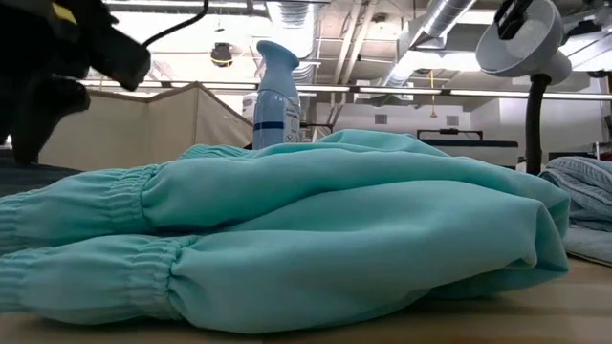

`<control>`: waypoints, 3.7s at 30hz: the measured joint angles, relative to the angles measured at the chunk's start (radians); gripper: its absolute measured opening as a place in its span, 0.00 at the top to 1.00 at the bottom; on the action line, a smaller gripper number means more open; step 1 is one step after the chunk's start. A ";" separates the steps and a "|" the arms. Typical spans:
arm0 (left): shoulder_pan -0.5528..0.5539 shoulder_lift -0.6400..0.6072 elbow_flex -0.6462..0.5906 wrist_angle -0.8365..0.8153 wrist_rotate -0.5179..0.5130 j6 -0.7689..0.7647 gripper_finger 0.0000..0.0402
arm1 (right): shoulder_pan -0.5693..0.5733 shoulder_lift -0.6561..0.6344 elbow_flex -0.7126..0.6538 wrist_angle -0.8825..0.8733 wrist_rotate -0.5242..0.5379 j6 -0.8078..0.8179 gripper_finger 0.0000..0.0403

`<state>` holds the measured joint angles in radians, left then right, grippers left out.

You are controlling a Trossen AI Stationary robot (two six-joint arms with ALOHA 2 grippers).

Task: Sort clothes
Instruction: Put the black pants into the laundry organizer

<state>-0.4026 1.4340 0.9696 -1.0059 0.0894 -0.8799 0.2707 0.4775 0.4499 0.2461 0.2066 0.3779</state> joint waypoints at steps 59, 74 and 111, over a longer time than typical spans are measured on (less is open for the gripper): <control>-0.005 -0.036 -0.230 0.406 0.058 0.202 0.91 | 0.080 0.347 0.316 -0.164 0.012 -0.100 0.63; -0.040 -0.365 -0.032 0.245 0.150 0.158 0.91 | 0.080 0.347 0.316 -0.157 0.012 -0.099 0.63; -0.115 -0.632 0.562 0.254 -0.300 0.733 0.92 | 0.080 0.347 0.316 -0.156 0.012 -0.102 0.63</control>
<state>-0.5179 0.8021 1.5313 -0.7521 -0.2105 -0.1465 0.3511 0.8246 0.7654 0.0896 0.2184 0.2756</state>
